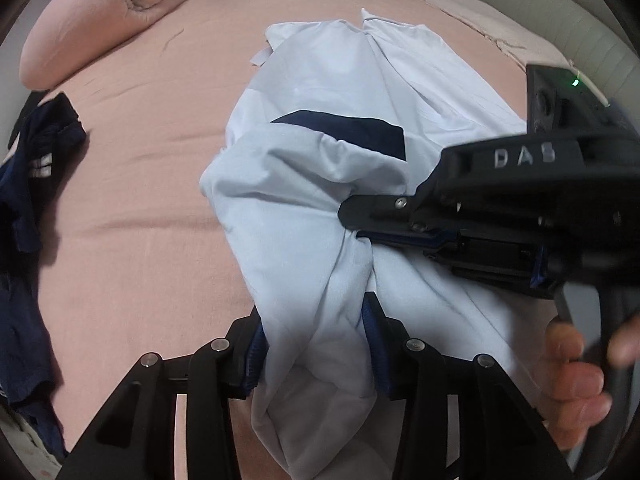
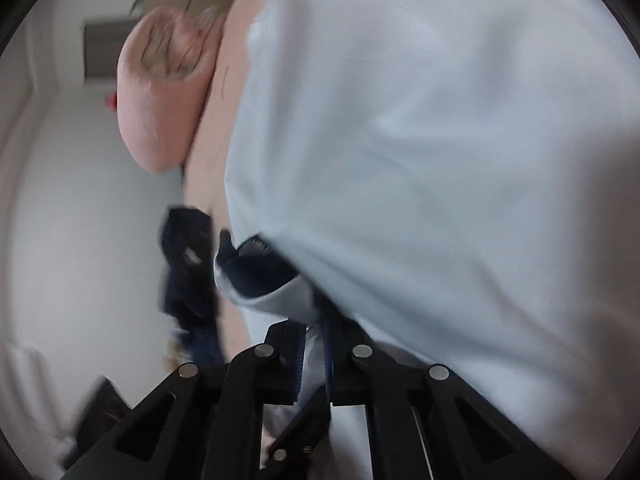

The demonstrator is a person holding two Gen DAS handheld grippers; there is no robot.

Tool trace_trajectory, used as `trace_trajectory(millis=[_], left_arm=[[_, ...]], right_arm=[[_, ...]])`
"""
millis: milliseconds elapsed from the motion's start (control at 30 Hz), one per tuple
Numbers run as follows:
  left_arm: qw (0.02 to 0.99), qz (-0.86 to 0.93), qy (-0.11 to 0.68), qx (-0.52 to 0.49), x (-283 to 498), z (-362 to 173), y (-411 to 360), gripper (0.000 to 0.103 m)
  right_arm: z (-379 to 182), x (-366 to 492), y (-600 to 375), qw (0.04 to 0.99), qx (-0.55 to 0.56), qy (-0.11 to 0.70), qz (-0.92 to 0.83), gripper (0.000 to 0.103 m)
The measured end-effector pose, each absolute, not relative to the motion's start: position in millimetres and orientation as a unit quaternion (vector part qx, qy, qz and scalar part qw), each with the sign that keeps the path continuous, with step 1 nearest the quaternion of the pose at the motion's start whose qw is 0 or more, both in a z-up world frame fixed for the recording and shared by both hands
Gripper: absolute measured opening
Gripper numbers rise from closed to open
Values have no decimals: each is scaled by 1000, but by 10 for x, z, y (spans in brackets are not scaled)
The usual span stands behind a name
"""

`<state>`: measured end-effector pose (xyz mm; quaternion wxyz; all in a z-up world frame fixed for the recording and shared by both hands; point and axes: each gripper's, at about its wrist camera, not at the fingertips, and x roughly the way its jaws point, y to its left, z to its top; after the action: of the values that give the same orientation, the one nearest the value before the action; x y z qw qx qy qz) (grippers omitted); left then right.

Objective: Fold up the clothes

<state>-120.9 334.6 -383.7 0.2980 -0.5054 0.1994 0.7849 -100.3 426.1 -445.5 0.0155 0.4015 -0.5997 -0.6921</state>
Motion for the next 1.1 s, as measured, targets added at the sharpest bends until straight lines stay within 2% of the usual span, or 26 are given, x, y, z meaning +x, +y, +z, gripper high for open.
trace_trajectory(millis=[167, 233, 333, 433, 467, 500, 567, 667, 767, 867, 1100], left_arm=[[292, 791, 219, -491, -1128, -3836, 3396, 43], [289, 791, 214, -495, -1138, -3824, 3385, 46], [285, 789, 209, -502, -1147, -3790, 3384, 47], [289, 793, 208, -494, -1097, -3714, 3384, 46], [297, 794, 206, -489, -1068, -3683, 3376, 42], [302, 795, 205, -483, -1044, -3653, 3367, 33], [306, 801, 199, -475, -1018, -3593, 3335, 27], [321, 801, 156, -480, -1051, -3493, 3246, 19], [343, 792, 100, -495, -1094, -3405, 3157, 17], [355, 781, 83, -508, -1206, -3391, 3259, 16], [340, 772, 142, -519, -1248, -3606, 3211, 16]], right_arm=[[-4376, -1050, 4229, 14, 420, -568, -708, 1], [-4348, -1065, 4223, 18, 423, -562, -711, 6], [-4348, -1072, 4267, 21, 430, -571, -699, 3], [-4215, -1052, 4240, 1, 430, -543, -721, 3], [-4115, -1045, 4210, -11, 426, -514, -745, 3], [-4015, -1038, 4179, -22, 420, -484, -767, 3], [-3838, -1040, 4135, -42, 410, -429, -804, 3], [-3713, -979, 4170, -50, 395, -424, -813, 3], [-3673, -963, 4231, -55, 391, -427, -814, 3], [-3645, -927, 4277, -69, 391, -414, -819, 3], [-3701, -835, 4338, -79, 386, -420, -817, 3]])
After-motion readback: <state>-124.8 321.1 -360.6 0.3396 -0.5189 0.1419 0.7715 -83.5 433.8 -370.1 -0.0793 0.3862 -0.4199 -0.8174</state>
